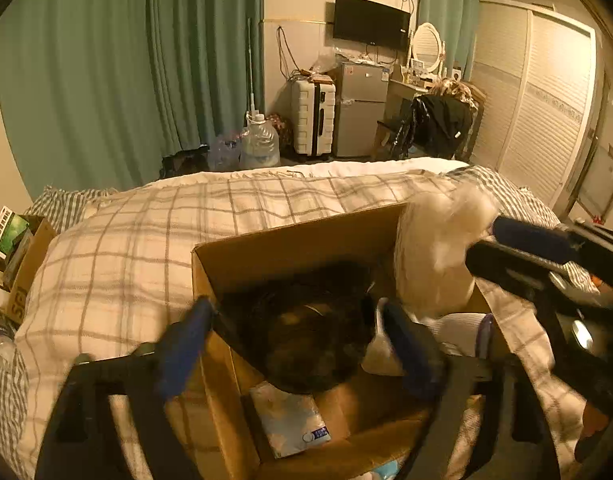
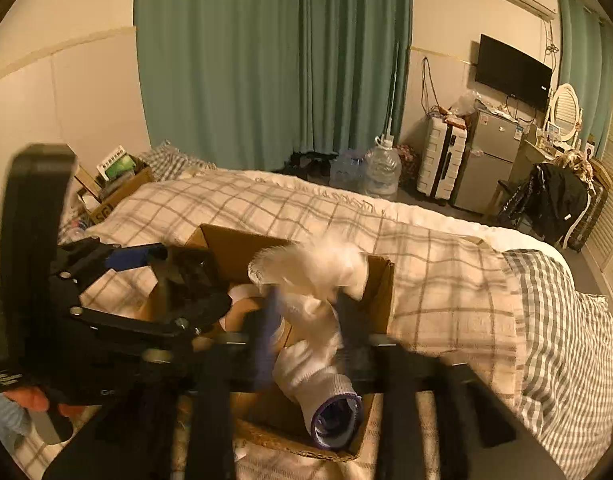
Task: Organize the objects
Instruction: 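Carry both items over the box and release them inside, then grasp the white earbud case with the left tool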
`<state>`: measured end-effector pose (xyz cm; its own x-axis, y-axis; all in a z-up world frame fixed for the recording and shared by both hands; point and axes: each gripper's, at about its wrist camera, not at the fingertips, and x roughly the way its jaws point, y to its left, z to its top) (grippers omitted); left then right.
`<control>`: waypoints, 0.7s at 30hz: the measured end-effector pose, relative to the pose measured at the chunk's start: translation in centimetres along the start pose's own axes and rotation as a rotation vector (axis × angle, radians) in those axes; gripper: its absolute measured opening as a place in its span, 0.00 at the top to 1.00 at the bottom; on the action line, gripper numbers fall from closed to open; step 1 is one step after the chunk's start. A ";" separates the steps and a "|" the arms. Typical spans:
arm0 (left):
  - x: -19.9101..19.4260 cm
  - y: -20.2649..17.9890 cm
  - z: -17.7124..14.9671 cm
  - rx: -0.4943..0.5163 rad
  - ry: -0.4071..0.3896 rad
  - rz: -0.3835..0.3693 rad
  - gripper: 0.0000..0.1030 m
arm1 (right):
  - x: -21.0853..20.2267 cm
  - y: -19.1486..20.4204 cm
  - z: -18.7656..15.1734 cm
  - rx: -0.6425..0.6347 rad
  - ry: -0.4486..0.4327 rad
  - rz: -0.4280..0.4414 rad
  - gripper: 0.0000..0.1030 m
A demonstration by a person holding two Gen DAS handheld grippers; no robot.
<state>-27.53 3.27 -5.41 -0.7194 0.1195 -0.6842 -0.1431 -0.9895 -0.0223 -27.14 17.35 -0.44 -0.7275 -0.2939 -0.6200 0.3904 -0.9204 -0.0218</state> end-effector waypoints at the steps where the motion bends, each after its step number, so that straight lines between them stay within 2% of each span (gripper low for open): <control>1: -0.2 0.2 0.0 -0.008 -0.012 0.004 0.00 | -0.5 -0.1 -0.1 0.005 -0.015 -0.008 0.52; 6: -2.9 0.6 0.3 -0.016 -0.038 0.022 0.00 | -4.2 0.1 0.4 0.014 -0.042 -0.037 0.52; 12: -8.8 1.2 -0.7 -0.010 -0.056 0.003 0.00 | -11.9 2.0 0.0 -0.037 -0.058 -0.092 0.51; 18: -12.5 1.4 -4.3 0.005 -0.015 0.053 0.00 | -16.4 4.1 -2.7 -0.050 -0.031 -0.146 0.49; 21: -12.7 1.1 -7.2 -0.020 0.020 0.049 0.00 | -16.6 4.9 -5.2 -0.021 0.001 -0.138 0.49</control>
<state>-13.64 0.10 -2.03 -0.7112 0.0690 -0.6996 -0.0938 -0.9956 -0.0029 -10.26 18.99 5.67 -0.7743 -0.1646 -0.6110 0.2988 -0.9463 -0.1237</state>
